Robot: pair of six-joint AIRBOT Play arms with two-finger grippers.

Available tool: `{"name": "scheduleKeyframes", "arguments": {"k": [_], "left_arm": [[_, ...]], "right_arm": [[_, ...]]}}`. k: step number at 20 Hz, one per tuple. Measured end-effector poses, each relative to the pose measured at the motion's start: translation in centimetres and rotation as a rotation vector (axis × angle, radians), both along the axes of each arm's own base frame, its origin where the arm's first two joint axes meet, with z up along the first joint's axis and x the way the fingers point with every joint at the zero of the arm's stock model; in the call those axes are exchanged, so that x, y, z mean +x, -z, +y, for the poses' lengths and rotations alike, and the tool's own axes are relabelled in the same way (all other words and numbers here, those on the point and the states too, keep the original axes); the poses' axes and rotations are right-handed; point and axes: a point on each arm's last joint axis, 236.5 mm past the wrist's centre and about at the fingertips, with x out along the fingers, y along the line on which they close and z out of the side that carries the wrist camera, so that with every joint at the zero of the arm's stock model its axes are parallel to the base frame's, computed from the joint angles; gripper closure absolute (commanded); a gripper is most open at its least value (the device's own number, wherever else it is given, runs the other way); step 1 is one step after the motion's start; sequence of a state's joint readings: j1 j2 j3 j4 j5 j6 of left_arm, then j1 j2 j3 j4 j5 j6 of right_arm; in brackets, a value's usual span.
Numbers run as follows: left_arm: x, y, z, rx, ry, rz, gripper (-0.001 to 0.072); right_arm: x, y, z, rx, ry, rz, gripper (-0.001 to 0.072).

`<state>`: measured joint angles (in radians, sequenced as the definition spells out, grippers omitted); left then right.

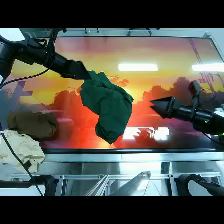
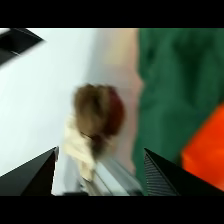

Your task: Fold the shirts.

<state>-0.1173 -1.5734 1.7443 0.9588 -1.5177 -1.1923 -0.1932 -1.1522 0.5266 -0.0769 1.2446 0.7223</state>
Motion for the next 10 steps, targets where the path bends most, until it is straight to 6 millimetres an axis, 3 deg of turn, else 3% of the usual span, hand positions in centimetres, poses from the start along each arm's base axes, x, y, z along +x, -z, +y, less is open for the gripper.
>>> {"name": "scheduleKeyframes", "arguments": {"k": [2, 5, 10], "left_arm": [[1.1, 2.3, 2.4, 0.057, -0.058, 0.044, -0.0002], [2.6, 6.6, 5.1, 0.084, -0.124, 0.14, -0.0002], [4.9, 14.3, 5.8, 0.022, -0.193, 0.277, 0.0]], "right_arm": [[-1.0, 3.2, 1.0, -0.103, -0.044, 0.073, 0.0121], [-2.4, 7.1, 4.0, -0.209, -0.111, 0.141, 0.0121], [-3.6, 11.5, 10.3, -0.262, -0.173, 0.207, 0.0124]]}}
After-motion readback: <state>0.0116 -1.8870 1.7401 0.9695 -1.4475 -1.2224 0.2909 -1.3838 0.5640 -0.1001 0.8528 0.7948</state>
